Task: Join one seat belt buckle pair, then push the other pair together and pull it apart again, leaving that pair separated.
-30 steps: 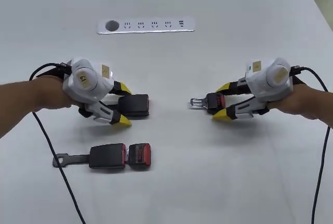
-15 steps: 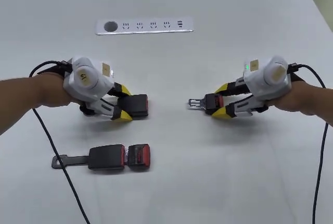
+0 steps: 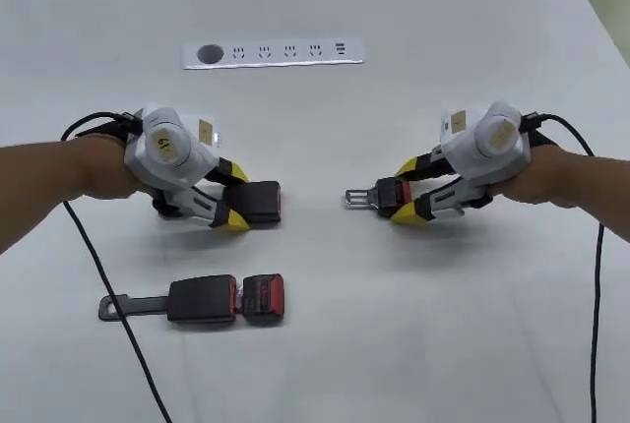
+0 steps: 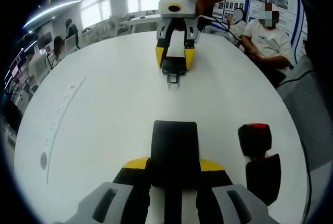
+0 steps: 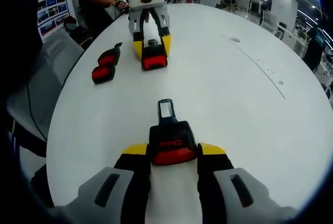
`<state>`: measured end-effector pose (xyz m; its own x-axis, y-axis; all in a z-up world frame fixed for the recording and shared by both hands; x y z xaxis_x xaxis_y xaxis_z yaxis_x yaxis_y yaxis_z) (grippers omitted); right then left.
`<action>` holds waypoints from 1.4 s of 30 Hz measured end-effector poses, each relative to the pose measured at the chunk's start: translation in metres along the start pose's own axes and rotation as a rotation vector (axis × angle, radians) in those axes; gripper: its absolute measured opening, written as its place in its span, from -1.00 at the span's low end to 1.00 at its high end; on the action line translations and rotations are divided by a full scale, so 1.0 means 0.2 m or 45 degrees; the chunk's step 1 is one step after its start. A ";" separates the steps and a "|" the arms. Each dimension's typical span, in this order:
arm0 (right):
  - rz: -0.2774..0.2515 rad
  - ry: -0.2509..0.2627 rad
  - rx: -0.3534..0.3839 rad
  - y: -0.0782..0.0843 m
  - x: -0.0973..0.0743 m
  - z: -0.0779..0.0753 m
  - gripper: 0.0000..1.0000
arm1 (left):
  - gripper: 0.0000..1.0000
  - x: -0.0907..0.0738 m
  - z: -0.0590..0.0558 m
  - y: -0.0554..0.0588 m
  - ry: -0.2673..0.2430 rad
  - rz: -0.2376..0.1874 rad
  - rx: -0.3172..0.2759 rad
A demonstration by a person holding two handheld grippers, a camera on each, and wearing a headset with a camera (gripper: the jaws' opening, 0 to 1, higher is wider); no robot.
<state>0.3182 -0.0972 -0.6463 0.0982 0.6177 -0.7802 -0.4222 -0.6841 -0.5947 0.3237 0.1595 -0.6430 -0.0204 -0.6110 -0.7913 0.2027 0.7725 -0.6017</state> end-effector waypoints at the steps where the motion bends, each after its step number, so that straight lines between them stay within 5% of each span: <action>1: 0.000 -0.001 -0.003 0.00 0.00 0.00 -0.33 | -0.32 0.00 0.00 0.00 0.000 0.001 -0.001; 12: -0.061 -0.061 -0.029 -0.16 0.08 0.10 -0.33 | -0.32 0.00 0.00 -0.01 0.005 0.019 -0.001; 24: -0.121 -0.102 -0.044 -0.28 0.19 0.11 -0.33 | -0.32 0.00 -0.01 -0.02 0.005 0.031 -0.008; 42: -0.176 -0.085 0.005 -0.34 0.30 0.15 -0.33 | -0.32 -0.01 0.00 -0.02 0.008 0.024 0.006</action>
<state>0.3256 -0.0028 -0.6474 0.0955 0.7303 -0.6765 -0.4124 -0.5895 -0.6946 0.3238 0.1574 -0.6398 -0.0228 -0.5950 -0.8034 0.2076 0.7833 -0.5859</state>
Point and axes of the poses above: the centre of the closed fingertips' face, and the gripper's own axes: x roughly forward along the fingers, z roughly to its left, y roughly out of its underside, the point moved 6 cm from there along -x, roughly backward along the fingers, and after that the axes turned 13 degrees about x, right-handed, at the moved point
